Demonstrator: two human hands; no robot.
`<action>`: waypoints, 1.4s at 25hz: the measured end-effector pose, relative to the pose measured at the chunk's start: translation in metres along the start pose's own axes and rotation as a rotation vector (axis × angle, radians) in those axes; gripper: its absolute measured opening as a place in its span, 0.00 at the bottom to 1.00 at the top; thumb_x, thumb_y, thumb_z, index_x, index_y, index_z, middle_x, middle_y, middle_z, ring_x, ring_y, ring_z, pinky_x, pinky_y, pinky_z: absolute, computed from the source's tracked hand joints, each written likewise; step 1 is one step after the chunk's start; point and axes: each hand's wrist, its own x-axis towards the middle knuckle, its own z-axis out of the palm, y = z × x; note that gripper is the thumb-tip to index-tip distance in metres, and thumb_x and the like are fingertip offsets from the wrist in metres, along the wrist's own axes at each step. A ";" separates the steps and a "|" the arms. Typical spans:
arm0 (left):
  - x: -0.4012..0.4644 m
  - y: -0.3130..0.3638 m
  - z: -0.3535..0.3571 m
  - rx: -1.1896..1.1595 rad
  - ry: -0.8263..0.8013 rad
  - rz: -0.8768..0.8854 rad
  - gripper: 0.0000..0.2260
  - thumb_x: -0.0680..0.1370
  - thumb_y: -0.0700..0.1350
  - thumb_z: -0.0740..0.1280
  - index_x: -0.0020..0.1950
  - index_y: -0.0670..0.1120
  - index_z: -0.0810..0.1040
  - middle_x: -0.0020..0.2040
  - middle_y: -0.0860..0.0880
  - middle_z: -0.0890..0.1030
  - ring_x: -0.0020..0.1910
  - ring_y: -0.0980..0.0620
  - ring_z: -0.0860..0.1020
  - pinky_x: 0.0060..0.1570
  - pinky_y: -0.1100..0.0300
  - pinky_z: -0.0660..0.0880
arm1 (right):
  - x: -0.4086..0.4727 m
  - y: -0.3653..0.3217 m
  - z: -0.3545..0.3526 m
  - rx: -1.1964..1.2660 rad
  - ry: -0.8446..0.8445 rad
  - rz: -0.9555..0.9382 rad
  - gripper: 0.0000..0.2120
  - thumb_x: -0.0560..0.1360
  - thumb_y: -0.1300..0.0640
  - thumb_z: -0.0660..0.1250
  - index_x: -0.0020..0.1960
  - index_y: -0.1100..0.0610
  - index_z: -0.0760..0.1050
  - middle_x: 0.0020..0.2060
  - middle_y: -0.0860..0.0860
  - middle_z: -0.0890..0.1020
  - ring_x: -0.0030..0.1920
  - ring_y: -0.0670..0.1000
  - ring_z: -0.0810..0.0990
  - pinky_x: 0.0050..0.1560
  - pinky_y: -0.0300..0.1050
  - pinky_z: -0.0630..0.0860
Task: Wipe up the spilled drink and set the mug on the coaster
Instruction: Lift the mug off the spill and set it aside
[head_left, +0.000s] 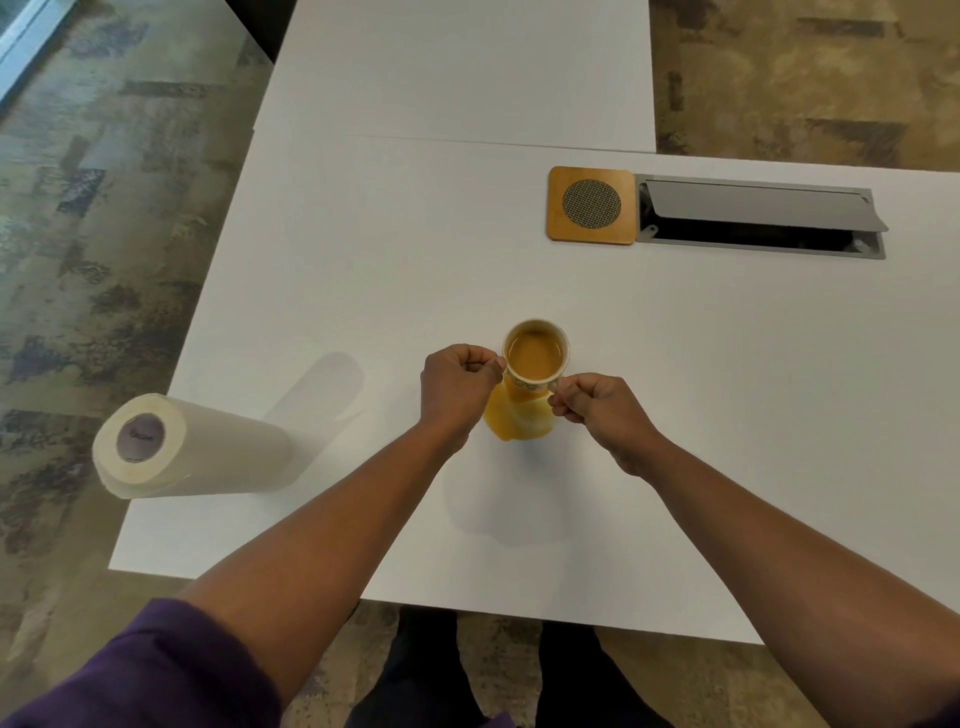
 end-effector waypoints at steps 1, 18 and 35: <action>-0.001 0.000 0.001 0.001 -0.002 0.003 0.01 0.75 0.42 0.75 0.45 0.46 0.85 0.40 0.47 0.86 0.43 0.50 0.85 0.44 0.59 0.79 | 0.000 0.000 -0.001 -0.007 0.002 -0.003 0.11 0.82 0.54 0.65 0.52 0.59 0.83 0.47 0.58 0.86 0.48 0.53 0.82 0.55 0.47 0.79; 0.022 -0.005 -0.069 -0.232 0.135 0.027 0.14 0.84 0.47 0.62 0.69 0.54 0.75 0.66 0.53 0.79 0.64 0.49 0.77 0.66 0.47 0.75 | 0.052 -0.059 0.112 -0.041 -0.087 -0.046 0.11 0.83 0.53 0.63 0.50 0.56 0.83 0.47 0.56 0.86 0.52 0.57 0.84 0.58 0.51 0.81; 0.121 0.015 -0.119 -0.590 0.335 -0.016 0.19 0.86 0.52 0.53 0.78 0.53 0.63 0.75 0.54 0.69 0.73 0.52 0.67 0.70 0.53 0.66 | 0.164 -0.119 0.230 -0.091 -0.174 -0.080 0.13 0.84 0.56 0.59 0.50 0.57 0.81 0.47 0.56 0.85 0.51 0.56 0.83 0.56 0.46 0.81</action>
